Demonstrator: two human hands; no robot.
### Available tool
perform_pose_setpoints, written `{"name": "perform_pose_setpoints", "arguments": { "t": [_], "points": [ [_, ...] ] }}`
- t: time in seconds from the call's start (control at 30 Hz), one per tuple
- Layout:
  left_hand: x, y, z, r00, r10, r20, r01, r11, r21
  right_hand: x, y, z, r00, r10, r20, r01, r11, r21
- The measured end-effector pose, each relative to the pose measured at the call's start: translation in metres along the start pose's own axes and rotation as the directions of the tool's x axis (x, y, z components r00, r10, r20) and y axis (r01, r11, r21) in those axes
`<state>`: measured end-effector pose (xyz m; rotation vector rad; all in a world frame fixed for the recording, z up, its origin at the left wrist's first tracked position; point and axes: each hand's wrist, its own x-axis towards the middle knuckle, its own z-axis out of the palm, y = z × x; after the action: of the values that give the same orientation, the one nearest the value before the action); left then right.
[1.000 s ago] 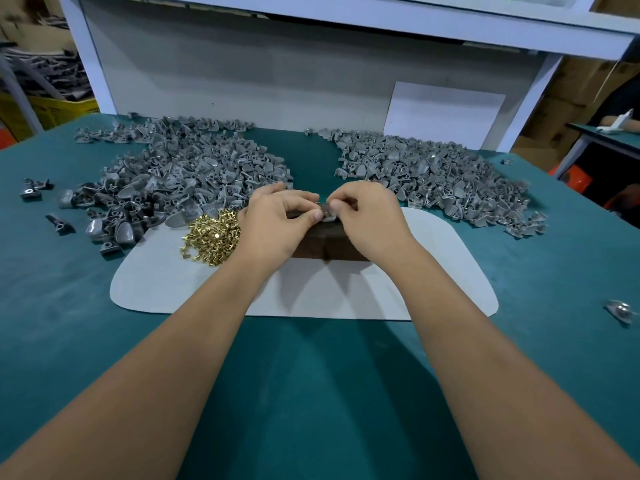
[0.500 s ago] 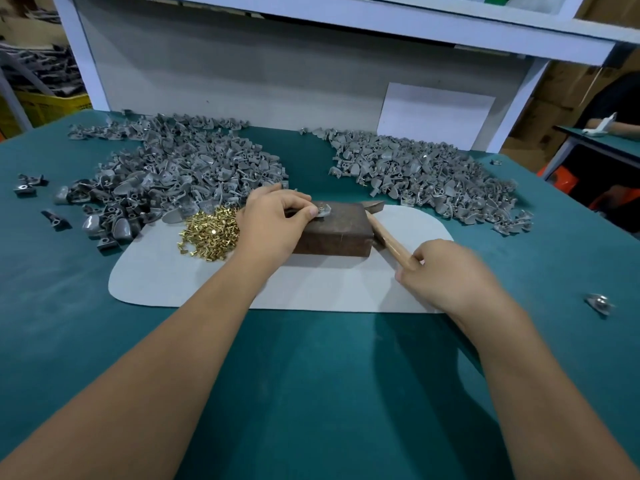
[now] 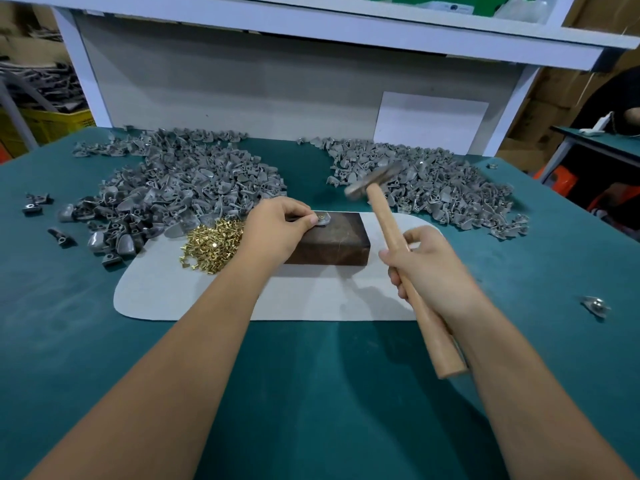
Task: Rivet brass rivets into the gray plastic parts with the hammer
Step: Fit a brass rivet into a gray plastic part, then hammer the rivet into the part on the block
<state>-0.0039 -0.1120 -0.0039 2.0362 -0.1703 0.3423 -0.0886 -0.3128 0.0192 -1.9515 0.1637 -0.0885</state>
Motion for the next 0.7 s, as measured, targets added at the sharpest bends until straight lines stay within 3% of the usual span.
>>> {"name": "perform_pose_setpoints", "arguments": {
  "t": [0.13, 0.27, 0.53, 0.7],
  "points": [
    [-0.002, -0.003, 0.005, 0.999, -0.001, -0.043, -0.001, 0.999, -0.044, -0.005, -0.004, 0.006, 0.97, -0.236, -0.051, 0.235, 0.972, -0.03],
    [-0.005, -0.006, 0.01, 0.997, -0.006, -0.079, 0.004, 1.0, -0.031, -0.01, -0.009, 0.008, 0.931, -0.365, -0.032, 0.335, 0.883, -0.328],
    [-0.008, -0.003, 0.015, 0.987, -0.026, -0.162, 0.025, 1.0, -0.014, -0.016, -0.013, 0.009, 0.859, -0.501, -0.106, 0.317, 0.683, -0.658],
    [-0.01, -0.004, 0.012, 0.989, 0.013, -0.148, -0.01, 1.0, 0.02, -0.013, -0.015, -0.005, 0.904, -0.408, -0.123, 0.194, 0.651, -0.734]
  ]
}}
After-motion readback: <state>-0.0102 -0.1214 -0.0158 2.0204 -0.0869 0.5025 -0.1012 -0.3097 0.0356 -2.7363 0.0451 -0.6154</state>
